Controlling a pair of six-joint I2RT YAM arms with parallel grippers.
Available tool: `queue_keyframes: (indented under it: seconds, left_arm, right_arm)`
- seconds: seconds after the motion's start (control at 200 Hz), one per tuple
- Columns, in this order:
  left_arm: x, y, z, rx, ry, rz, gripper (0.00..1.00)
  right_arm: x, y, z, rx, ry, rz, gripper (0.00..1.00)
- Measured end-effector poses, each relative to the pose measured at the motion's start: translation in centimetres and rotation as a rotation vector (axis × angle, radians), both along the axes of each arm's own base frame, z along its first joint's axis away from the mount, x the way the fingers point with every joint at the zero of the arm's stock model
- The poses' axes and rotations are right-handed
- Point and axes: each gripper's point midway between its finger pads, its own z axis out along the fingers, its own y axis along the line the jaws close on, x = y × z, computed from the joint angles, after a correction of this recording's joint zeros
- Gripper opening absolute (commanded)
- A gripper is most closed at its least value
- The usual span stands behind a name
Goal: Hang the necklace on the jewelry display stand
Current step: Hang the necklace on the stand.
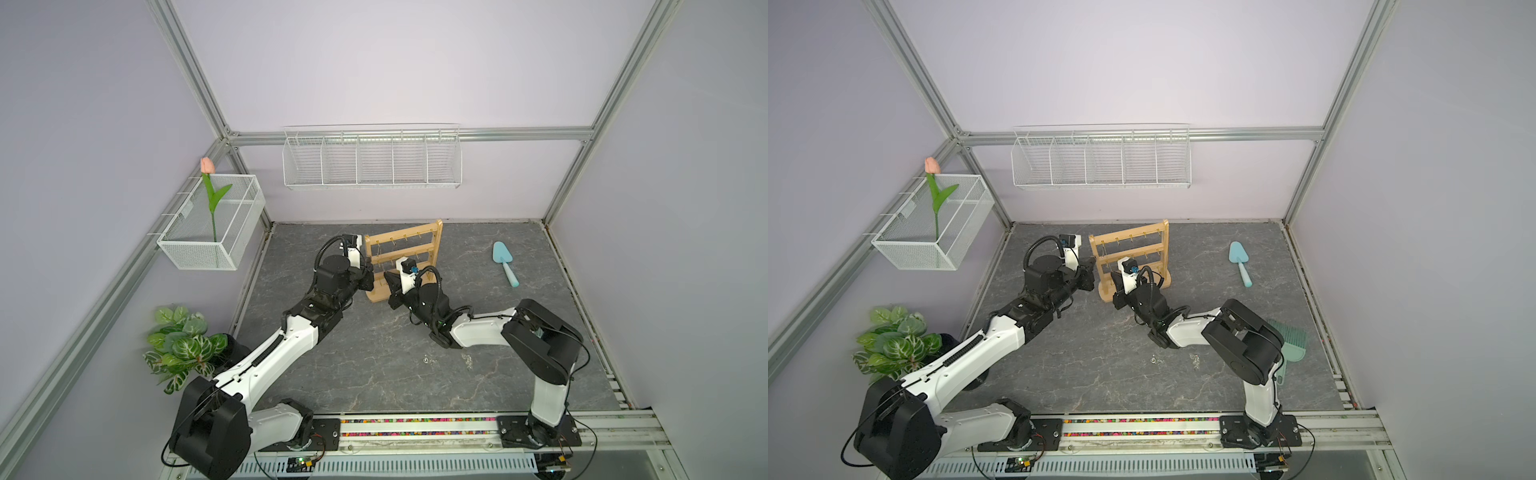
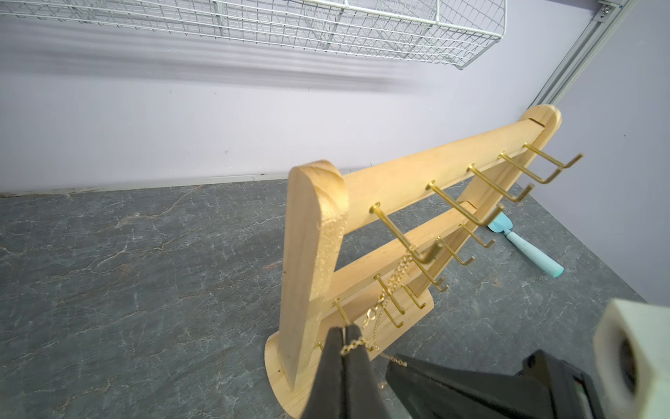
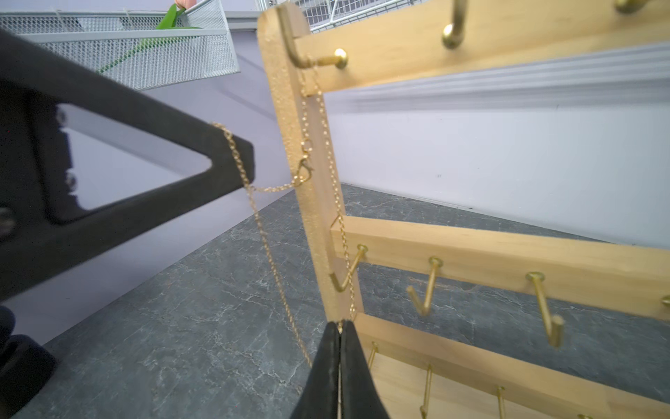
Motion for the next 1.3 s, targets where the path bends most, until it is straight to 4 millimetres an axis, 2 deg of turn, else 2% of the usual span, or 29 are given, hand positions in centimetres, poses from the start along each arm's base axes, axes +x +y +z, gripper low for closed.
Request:
queue_keyframes:
  seconds: [0.17,0.58,0.755,0.915,1.08,1.3]
  left_arm:
    - [0.1,-0.1,-0.5,0.001,0.012,0.001,0.0]
    - [0.9,-0.3,-1.9,0.005,0.041,0.025,0.0]
    - [1.3,-0.6,-2.2,0.001,0.039,0.024,0.0]
    - [1.3,-0.6,-2.4,-0.017,0.044,0.029,0.17]
    - [0.8,-0.1,-4.2,-0.026,0.094,0.054,0.29]
    - [-0.4,0.6,-5.0,-0.065,0.131,0.087,0.35]
  right_arm:
    - [0.8,-0.6,-1.2,-0.012,0.021,-0.018,0.07]
    - [1.1,0.0,-3.5,-0.027,0.064,-0.005,0.07]
    - [1.3,0.2,-3.4,-0.02,0.062,-0.006,0.07]
    - [1.5,0.5,-3.5,-0.02,0.063,-0.006,0.07]
    - [1.5,0.6,-4.2,-0.027,0.074,-0.006,0.07]
    - [1.5,0.6,-4.6,-0.03,0.085,-0.006,0.07]
